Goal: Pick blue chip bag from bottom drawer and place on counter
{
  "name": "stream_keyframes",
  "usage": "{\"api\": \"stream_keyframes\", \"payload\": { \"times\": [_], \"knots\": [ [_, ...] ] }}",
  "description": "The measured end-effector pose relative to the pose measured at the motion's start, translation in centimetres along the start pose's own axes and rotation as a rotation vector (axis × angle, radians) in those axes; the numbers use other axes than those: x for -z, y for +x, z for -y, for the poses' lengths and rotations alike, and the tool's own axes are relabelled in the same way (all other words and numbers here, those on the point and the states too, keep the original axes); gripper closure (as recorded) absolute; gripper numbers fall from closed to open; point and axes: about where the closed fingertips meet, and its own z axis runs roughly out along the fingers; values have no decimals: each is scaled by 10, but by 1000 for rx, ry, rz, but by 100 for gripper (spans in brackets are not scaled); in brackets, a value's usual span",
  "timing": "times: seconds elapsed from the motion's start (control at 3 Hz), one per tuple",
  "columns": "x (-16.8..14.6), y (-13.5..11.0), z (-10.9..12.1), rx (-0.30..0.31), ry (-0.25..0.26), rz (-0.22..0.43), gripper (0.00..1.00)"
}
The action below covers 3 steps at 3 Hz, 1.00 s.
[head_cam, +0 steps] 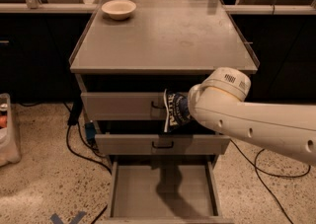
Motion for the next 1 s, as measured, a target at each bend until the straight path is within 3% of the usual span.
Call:
{"api": "stream_keyframes", "payload": {
  "times": [0.33, 0.67, 1.0],
  "knots": [
    [16, -8, 8, 35, 10, 13, 100],
    [62, -11, 28, 70, 60, 4, 100],
    [117, -13, 65, 102, 142, -20, 100]
  ]
}}
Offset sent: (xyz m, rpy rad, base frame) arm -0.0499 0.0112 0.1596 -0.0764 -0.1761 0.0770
